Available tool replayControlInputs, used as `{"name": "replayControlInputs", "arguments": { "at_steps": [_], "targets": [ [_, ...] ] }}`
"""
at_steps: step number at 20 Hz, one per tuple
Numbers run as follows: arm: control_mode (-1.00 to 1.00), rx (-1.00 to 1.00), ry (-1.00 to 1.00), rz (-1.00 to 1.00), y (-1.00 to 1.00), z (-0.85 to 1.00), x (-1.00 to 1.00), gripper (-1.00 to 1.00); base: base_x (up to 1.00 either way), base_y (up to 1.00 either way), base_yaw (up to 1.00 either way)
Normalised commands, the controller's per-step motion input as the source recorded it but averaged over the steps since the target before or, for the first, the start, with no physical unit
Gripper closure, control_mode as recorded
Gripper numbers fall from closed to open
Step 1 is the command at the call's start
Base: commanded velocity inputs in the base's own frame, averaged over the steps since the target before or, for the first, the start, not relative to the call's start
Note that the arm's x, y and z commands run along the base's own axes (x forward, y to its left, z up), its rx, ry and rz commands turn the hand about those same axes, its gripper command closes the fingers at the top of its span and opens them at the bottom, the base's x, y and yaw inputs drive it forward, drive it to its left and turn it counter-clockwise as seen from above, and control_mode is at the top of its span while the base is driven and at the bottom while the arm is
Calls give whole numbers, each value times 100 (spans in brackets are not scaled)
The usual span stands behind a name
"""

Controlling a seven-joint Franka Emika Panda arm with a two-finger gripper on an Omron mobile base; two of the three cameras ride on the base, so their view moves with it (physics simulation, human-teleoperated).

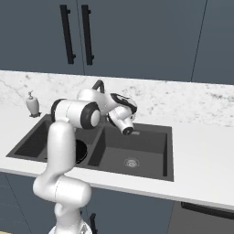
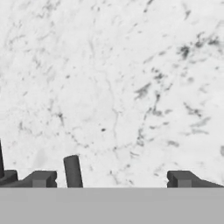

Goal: Pick the pan and sponge and place them into the sink. Then turn on the water.

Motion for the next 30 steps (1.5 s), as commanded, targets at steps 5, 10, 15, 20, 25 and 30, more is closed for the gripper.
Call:
{"name": "replayControlInputs", "arguments": {
  "at_steps": [5, 10, 15, 20, 25, 30],
  "targets": [
    [-100, 2, 5, 0, -1, -24, 52, -100, 0, 0, 0],
    [-100, 0, 9, 0, 0, -25, 51, 100, 0, 0, 0],
    [-100, 4, 6, 0, -25, -7, 17, 100, 0, 0, 0],
    [-100, 11, 5, -1, -60, 0, 0, 100, 0, 0, 0],
    [-100, 13, 15, -2, -77, -10, 0, 100, 0, 0, 0],
    [-100, 15, 18, -3, -94, -17, 0, 100, 0, 0, 0]
  ]
}}
